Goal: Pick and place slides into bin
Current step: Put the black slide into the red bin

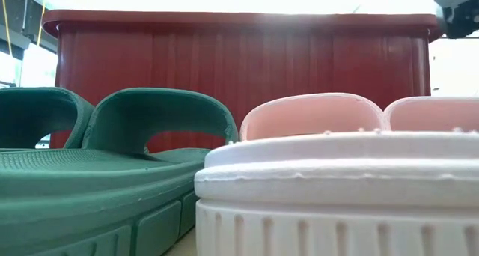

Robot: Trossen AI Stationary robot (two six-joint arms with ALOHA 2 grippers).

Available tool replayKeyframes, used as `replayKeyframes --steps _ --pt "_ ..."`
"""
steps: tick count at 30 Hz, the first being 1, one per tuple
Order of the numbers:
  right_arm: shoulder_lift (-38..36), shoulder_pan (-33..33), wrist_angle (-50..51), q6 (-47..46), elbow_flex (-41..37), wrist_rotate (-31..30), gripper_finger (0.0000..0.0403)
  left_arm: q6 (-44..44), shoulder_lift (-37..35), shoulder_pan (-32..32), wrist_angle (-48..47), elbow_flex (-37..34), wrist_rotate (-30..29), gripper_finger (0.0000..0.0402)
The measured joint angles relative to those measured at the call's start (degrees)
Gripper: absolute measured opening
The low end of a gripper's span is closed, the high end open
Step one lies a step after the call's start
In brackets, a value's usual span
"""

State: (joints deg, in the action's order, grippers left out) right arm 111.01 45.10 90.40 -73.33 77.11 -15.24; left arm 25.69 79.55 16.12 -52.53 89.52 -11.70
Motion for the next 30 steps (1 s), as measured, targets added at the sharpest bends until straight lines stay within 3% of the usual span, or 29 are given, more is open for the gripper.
replayKeyframes --steps 8,14,25,30 --pt "-3.1 3.0 -0.4 -0.2 5.2 -6.1 0.0004 0.0 0.0 0.0 0.0 0.0 0.0 0.0001" --pt "-7.1 4.1 -0.3 -0.7 5.6 -1.1 0.0025 0.0 0.0 0.0 0.0 0.0 0.0 0.0001" --pt "-8.7 6.8 -0.7 0.2 4.0 -4.2 0.0183 0.0 0.0 0.0 0.0 0.0 0.3 0.0001" --pt "-8.7 8.6 -1.3 2.0 1.2 -4.1 0.0226 0.0 0.0 0.0 0.0 0.0 0.3 0.0001"
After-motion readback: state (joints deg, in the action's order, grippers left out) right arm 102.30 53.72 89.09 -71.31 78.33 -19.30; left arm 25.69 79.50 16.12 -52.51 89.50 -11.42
